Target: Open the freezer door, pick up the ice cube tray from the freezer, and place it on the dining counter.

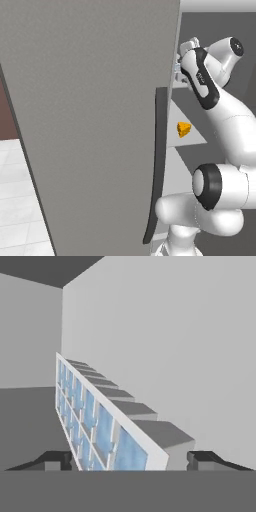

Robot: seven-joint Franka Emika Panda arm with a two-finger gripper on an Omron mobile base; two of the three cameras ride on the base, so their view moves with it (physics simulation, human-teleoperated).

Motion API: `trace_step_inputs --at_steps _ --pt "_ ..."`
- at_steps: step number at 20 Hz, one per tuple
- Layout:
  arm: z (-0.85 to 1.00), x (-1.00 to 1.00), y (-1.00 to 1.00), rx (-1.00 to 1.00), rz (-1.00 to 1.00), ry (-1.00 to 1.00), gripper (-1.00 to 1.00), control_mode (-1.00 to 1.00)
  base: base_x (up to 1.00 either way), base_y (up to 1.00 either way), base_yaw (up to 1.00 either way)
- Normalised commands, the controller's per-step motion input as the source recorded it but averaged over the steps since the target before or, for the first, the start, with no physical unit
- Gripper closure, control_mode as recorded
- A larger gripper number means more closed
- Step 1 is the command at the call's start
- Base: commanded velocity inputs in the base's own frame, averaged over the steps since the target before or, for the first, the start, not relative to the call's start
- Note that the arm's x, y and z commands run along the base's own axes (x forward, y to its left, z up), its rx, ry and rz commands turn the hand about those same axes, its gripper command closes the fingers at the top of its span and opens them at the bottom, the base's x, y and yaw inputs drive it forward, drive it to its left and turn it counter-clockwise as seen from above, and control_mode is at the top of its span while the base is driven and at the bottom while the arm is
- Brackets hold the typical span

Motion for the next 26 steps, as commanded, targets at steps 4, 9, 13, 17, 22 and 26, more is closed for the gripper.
trace_step_inputs --at_steps 4,9,13,17,22,26 --pt "0.0 0.0 0.0 0.0 0.0 0.0 1.0 -1.0 0.0 0.0 0.0" --pt "0.0 0.0 0.0 0.0 0.0 0.0 1.0 -1.0 0.0 0.0 0.0" --pt "0.02 -0.22 0.0 0.0 0.0 -0.02 1.0 -1.0 0.0 0.0 0.0" --pt "0.17 -0.48 0.0 0.0 0.0 -0.1 1.0 -1.0 0.0 0.0 0.0" --pt "0.29 -0.53 0.0 0.0 -0.02 -0.08 1.0 -1.0 0.0 0.0 0.0" --pt "0.36 -0.52 0.0 0.0 -0.02 0.0 1.0 -1.0 0.0 0.0 0.0"
